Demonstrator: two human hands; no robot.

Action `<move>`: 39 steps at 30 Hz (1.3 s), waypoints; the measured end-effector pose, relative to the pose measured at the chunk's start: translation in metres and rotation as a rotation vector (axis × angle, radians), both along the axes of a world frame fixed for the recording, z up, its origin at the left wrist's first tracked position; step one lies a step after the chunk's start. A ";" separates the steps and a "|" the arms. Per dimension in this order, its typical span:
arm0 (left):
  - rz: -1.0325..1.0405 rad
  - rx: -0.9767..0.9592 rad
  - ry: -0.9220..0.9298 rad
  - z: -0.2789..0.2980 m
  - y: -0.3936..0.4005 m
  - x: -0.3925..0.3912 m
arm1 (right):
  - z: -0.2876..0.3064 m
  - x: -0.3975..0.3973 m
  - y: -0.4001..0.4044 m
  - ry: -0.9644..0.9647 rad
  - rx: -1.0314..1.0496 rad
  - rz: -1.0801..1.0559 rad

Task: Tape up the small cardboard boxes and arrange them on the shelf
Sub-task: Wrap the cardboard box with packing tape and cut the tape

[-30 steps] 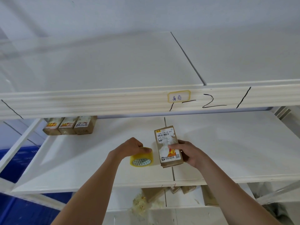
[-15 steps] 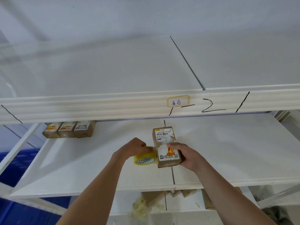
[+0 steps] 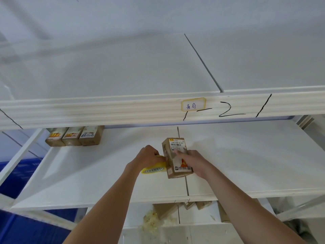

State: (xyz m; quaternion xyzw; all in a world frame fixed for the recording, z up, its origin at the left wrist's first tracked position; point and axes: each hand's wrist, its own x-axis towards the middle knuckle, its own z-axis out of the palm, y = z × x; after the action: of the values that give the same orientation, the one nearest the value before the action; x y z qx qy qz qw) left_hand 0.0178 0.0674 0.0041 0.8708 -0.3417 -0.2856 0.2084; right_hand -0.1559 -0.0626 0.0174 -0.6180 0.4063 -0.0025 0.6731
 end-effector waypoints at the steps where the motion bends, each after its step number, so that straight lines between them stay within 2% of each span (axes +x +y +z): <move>1: -0.008 0.001 -0.024 0.002 -0.002 -0.001 | 0.001 0.003 0.002 0.030 -0.043 0.041; 4: -0.031 0.006 -0.066 0.006 -0.007 -0.003 | -0.002 0.009 0.005 0.097 -0.158 0.059; 8: -0.044 0.035 -0.074 0.010 -0.010 -0.005 | -0.012 0.012 0.006 0.119 -0.152 0.021; 15: -0.047 0.026 0.189 0.008 0.007 0.002 | -0.012 0.004 -0.004 0.103 -0.138 0.023; 23: -0.067 -0.080 0.310 0.018 0.016 0.018 | 0.002 -0.009 -0.016 0.064 -0.112 0.032; 27: -0.051 -0.070 0.282 0.016 0.010 0.019 | 0.000 -0.014 -0.015 0.041 -0.085 0.009; 32: -0.023 0.020 0.075 0.007 0.008 0.018 | 0.001 -0.016 -0.013 -0.016 -0.020 0.009; 39: -0.040 0.082 -0.048 0.011 0.004 0.016 | 0.010 -0.019 -0.012 -0.081 0.047 0.026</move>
State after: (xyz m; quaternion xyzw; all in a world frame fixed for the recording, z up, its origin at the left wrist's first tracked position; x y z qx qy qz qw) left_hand 0.0340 0.0715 0.0152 0.8782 -0.3519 -0.2822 0.1587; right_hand -0.1753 -0.0747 0.0274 -0.6068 0.3706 -0.0092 0.7031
